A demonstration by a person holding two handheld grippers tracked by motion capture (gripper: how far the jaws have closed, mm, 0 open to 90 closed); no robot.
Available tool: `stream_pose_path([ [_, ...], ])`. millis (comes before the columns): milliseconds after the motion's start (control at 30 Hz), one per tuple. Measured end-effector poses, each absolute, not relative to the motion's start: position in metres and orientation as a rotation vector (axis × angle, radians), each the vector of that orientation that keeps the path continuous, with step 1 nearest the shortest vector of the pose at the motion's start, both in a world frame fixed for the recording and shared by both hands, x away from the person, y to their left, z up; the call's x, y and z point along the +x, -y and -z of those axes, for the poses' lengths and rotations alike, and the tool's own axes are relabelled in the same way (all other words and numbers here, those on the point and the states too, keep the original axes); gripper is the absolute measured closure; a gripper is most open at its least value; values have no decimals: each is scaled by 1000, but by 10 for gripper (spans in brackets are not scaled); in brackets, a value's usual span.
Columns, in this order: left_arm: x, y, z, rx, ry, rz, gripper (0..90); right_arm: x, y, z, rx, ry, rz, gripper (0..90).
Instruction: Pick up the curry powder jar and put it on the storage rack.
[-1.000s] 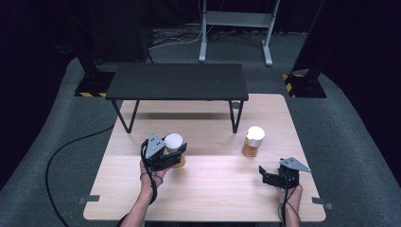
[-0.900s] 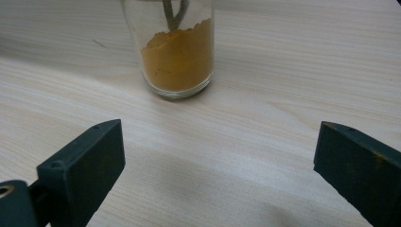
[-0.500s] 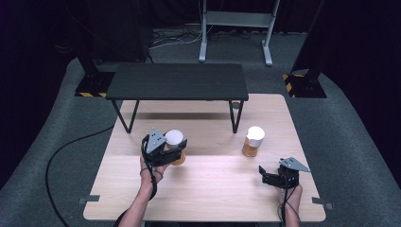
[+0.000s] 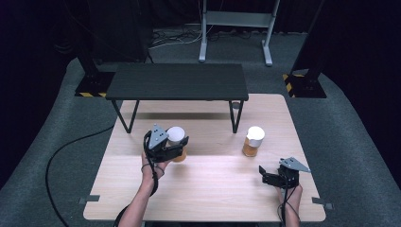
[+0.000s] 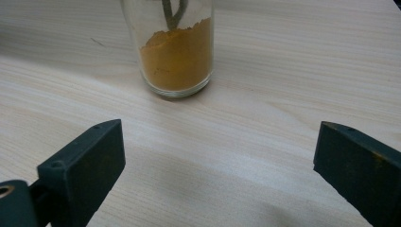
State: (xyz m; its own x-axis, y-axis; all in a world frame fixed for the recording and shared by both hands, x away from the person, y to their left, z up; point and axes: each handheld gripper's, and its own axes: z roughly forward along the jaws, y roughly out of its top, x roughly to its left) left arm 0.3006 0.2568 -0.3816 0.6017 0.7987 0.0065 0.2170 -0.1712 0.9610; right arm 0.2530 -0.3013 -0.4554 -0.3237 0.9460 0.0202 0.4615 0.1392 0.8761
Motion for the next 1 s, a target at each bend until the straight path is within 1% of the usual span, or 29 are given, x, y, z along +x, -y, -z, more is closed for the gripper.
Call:
stream_pose_path([
  [433, 311, -254, 374, 1714, -833, -644, 333, 252, 303, 456, 1352, -1853, -1129, 18],
  [600, 317, -257, 371, 1707, -835, -622, 333, 253, 302, 456, 1349, -1856, -1123, 18],
  [1000, 323, -258, 359, 1706, -828, -638, 333, 253, 302, 456, 1349, -1856, -1125, 18],
])
